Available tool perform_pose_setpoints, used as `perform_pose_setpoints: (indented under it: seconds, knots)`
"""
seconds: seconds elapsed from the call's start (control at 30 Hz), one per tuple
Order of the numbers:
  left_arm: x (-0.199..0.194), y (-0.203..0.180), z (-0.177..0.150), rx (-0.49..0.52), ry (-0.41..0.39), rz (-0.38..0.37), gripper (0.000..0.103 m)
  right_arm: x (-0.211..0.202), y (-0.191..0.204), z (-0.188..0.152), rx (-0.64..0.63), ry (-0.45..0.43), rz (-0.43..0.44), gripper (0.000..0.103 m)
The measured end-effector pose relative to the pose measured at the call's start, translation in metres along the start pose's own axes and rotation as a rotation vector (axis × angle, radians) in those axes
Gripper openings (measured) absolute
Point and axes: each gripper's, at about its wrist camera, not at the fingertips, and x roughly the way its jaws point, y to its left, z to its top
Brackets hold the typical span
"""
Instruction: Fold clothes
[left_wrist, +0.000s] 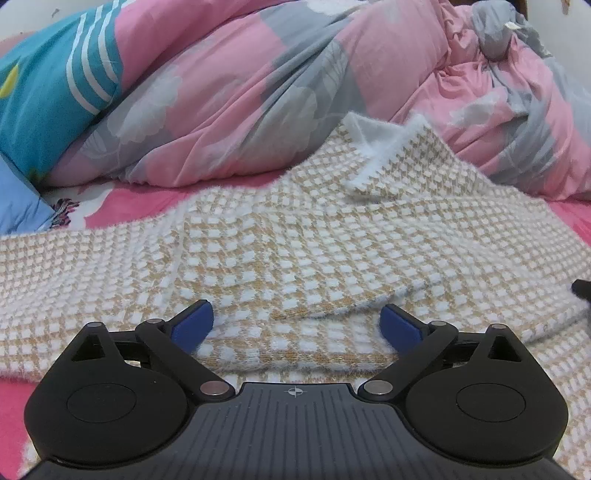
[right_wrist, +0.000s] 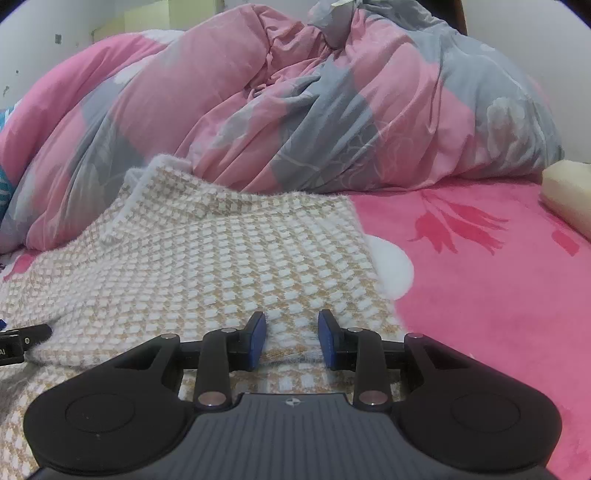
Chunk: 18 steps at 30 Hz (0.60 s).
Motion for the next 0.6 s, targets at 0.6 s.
perform_pose_setpoints:
  seconds: [0.6]
  knots:
    - [0.000, 0.003, -0.002, -0.020, -0.007, -0.031, 0.103, 0.031, 0.038, 0.042, -0.148, 0.100, 0.085, 0.040]
